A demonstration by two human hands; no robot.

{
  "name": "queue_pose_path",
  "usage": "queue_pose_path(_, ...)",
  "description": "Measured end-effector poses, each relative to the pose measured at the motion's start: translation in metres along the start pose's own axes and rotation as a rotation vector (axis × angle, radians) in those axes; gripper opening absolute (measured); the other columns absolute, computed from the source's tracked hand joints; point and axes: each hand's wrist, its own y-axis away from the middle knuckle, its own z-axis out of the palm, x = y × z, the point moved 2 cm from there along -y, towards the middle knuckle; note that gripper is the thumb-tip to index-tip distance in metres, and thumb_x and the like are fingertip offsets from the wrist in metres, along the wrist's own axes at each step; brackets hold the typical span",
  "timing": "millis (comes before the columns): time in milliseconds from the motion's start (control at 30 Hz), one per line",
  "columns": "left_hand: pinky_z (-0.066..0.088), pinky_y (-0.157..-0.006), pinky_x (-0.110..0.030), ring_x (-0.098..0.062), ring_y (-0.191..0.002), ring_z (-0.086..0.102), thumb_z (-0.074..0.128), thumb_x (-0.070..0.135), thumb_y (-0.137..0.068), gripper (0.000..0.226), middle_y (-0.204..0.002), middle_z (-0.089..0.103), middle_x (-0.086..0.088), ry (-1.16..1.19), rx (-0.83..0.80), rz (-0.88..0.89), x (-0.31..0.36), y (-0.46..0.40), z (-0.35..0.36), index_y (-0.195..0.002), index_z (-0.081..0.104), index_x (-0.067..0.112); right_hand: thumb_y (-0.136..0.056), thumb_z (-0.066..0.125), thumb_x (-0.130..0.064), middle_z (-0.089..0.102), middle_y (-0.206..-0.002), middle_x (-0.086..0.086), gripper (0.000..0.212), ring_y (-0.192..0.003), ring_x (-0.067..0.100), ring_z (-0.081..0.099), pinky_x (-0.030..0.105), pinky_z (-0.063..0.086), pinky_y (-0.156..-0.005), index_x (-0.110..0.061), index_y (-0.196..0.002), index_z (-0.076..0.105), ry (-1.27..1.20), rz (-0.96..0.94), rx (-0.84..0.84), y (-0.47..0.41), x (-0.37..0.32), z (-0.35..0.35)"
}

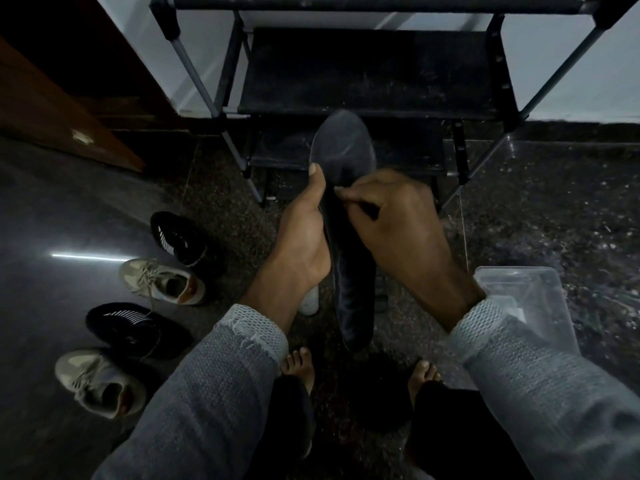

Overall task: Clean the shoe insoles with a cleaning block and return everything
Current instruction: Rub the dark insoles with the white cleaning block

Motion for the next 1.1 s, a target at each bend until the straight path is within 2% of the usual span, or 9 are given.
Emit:
queue_pose_path(133,0.052,-0.095,-0.036,-0.025,-0.110,0.066,0.032,0.048,-0.102,0.052,-0.118,0.068,-0.013,0.002,-0.004,0.001,-0.003,-0.001,0.002,-0.113,0.068,0.012,-0.087,0.064,-0.007,0.070,-0.099,0.006,0.019,-0.089,0.017,0.065,0.033,0.055,-0.081,-0.012,-0.102,0.075,0.063,0.046,0.054,-0.005,0.011,-0.007)
queue_pose_path(233,0.052,-0.093,-0.037,-0.023,-0.101,0.068,0.033,0.042,-0.103,0.055,-0.105,0.073,-0.009,-0.015,-0.007,0.020,-0.006,-0.002,0.004,-0.084,0.080,0.021,-0.091,0.062,-0.014,0.070,-0.098,0.007,0.018,-0.089,0.016,0.065,0.025,0.052,-0.080,-0.012,-0.102,0.075,0.089,0.055,0.103,-0.012,0.018,-0.012)
queue_pose_path(300,0.052,-0.093,-0.037,-0.024,-0.105,0.067,0.034,0.044,-0.103,0.051,-0.111,0.071,-0.011,-0.004,-0.007,0.012,-0.007,-0.002,0.004,-0.093,0.078,0.019,-0.090,0.062,-0.011,0.070,-0.098,0.008,0.018,-0.089,0.017,0.065,0.022,0.051,-0.080,-0.010,-0.103,0.074,0.099,0.023,0.094,-0.012,0.015,-0.010)
queue_pose_path(467,0.053,-0.090,-0.034,-0.023,-0.115,0.063,0.032,0.050,-0.101,0.055,-0.126,0.064,-0.013,-0.001,0.003,-0.002,-0.005,-0.003,-0.001,-0.128,0.058,0.010,-0.085,0.059,-0.004,0.069,-0.098,0.012,0.024,-0.089,0.026,0.065,0.042,0.056,-0.078,-0.005,-0.104,0.074,0.074,-0.082,-0.011,-0.004,0.000,0.000)
queue_pose_path(533,0.052,-0.093,-0.036,-0.025,-0.115,0.063,0.032,0.049,-0.101,0.054,-0.126,0.064,-0.014,-0.010,0.001,0.001,-0.004,-0.002,0.001,-0.126,0.060,0.010,-0.085,0.060,-0.003,0.069,-0.097,0.011,0.023,-0.089,0.025,0.065,0.039,0.056,-0.079,-0.007,-0.103,0.074,0.085,-0.063,0.006,-0.005,0.004,-0.003)
queue_pose_path(667,0.055,-0.091,-0.036,-0.022,-0.102,0.068,0.034,0.043,-0.103,0.049,-0.109,0.072,-0.011,-0.043,0.004,0.011,-0.007,0.000,0.005,-0.097,0.076,0.019,-0.088,0.061,-0.007,0.068,-0.095,0.011,0.018,-0.085,0.022,0.065,0.032,0.055,-0.077,-0.007,-0.099,0.075,0.103,0.024,0.102,-0.012,0.019,-0.013)
queue_pose_path(833,0.049,-0.099,-0.037,-0.025,-0.116,0.062,0.032,0.048,-0.102,0.052,-0.126,0.064,-0.015,-0.036,0.018,-0.010,-0.005,0.000,0.005,-0.124,0.060,0.010,-0.088,0.060,-0.006,0.069,-0.095,0.011,0.019,-0.087,0.025,0.065,0.040,0.056,-0.076,-0.005,-0.101,0.075,0.066,-0.064,0.046,-0.009,0.005,-0.002)
queue_pose_path(933,0.048,-0.101,-0.038,-0.025,-0.115,0.063,0.034,0.049,-0.101,0.053,-0.124,0.066,-0.014,-0.047,0.035,0.019,-0.002,-0.001,0.001,-0.124,0.061,0.008,-0.085,0.059,-0.003,0.069,-0.092,0.011,0.021,-0.083,0.026,0.066,0.042,0.056,-0.073,-0.004,-0.099,0.075,0.056,-0.107,-0.008,-0.004,-0.004,0.002)
queue_pose_path(1100,0.052,-0.094,-0.037,-0.026,-0.113,0.064,0.032,0.047,-0.102,0.050,-0.122,0.067,-0.015,-0.055,0.006,-0.020,-0.005,0.000,0.005,-0.120,0.062,0.011,-0.087,0.058,-0.005,0.068,-0.096,0.011,0.022,-0.088,0.024,0.065,0.041,0.055,-0.078,-0.008,-0.102,0.074,0.120,0.006,0.081,-0.011,0.014,-0.010)
